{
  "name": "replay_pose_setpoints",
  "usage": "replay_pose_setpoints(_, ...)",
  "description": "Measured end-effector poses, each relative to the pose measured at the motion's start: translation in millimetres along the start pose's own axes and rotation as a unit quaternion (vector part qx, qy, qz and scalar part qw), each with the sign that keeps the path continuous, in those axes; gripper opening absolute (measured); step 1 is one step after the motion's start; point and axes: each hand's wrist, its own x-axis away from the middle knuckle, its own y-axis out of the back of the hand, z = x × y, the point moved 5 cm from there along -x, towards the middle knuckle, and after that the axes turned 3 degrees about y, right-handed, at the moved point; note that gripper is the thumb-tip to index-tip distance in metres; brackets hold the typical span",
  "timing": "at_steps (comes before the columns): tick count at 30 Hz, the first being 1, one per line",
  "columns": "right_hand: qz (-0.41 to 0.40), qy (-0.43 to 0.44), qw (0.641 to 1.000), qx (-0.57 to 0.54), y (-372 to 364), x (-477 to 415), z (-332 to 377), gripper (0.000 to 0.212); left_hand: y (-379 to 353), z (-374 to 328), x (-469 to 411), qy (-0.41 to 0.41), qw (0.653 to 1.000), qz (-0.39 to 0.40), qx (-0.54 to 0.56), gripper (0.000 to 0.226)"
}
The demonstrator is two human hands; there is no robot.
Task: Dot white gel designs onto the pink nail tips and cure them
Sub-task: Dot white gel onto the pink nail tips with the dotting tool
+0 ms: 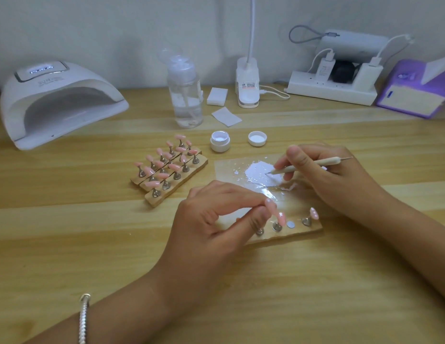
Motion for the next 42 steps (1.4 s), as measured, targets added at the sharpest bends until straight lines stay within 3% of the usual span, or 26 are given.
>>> replay_pose_setpoints(13, -0.099, 0.021, 0.992, -0.078, 12.9, 7.0, 21.4, 0.041, 0.0, -0.2, 0.0, 0.002, 1.000, -0.002, 0.001, 0.008)
replay_pose_setpoints(20, -0.119, 0.097, 0.981, -0.120, 12.2, 18.9, 53.6, 0.023, -1.0, 0.2, -0.2, 0.003, 1.000, 0.004, -0.004, 0.011)
replay_pose_setpoints(31, -0.122, 0.104, 0.967, -0.196, -4.9, 37.7, 70.4, 0.039, -0.4, -0.9, 0.5, 0.014, 1.000, 0.004, 0.000, 0.006)
replay_pose_setpoints(42, -0.127, 0.135, 0.971, -0.150, -9.8, 42.1, 70.2, 0.034, 0.2, 0.3, 0.9, 0.016, 1.000, -0.002, -0.006, 0.008)
